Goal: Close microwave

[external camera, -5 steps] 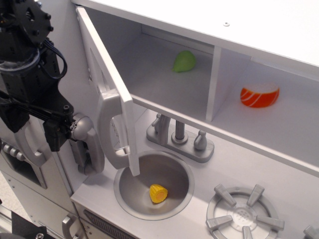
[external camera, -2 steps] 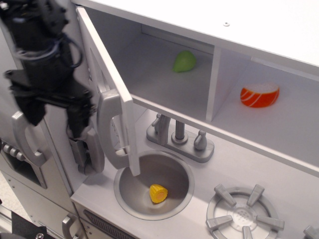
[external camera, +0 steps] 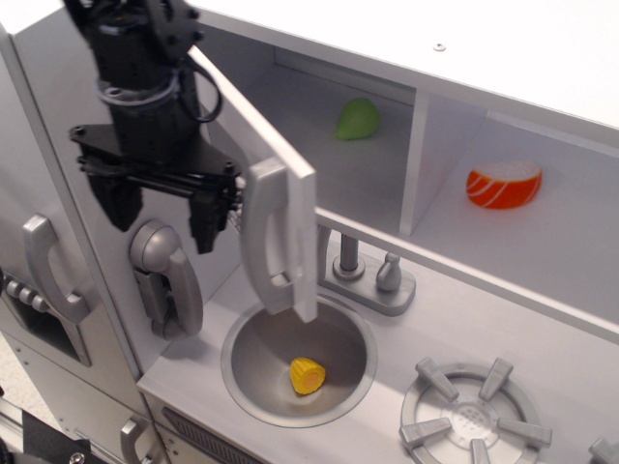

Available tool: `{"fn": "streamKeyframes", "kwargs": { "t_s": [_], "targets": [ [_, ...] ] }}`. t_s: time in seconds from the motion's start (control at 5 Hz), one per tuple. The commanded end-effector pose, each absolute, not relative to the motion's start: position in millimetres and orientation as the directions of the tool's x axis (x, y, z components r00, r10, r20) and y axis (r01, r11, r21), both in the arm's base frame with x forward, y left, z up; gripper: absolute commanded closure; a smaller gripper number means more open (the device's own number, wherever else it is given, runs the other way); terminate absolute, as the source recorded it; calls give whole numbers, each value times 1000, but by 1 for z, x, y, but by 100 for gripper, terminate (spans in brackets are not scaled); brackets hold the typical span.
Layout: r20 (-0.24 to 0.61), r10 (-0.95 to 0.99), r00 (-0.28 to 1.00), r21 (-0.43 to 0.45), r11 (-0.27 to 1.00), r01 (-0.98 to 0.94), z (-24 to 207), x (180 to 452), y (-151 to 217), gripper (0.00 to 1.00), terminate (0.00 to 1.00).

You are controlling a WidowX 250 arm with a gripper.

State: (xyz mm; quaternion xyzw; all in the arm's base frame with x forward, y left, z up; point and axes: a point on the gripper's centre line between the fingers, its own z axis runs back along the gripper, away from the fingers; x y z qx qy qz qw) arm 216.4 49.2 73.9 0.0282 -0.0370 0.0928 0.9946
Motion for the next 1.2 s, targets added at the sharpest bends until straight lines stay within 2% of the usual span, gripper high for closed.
{"fn": "streamKeyframes", "kwargs": {
  "t_s": [0.0,0.6,1.0],
  "targets": [
    [129,162,978,45,985,-169,76,246,25,0,0],
    [171,201,965,-11,979,-202,78,280,14,0,0],
    [185,215,959,-26,977,-213,80,291,11,0,0]
  ]
}}
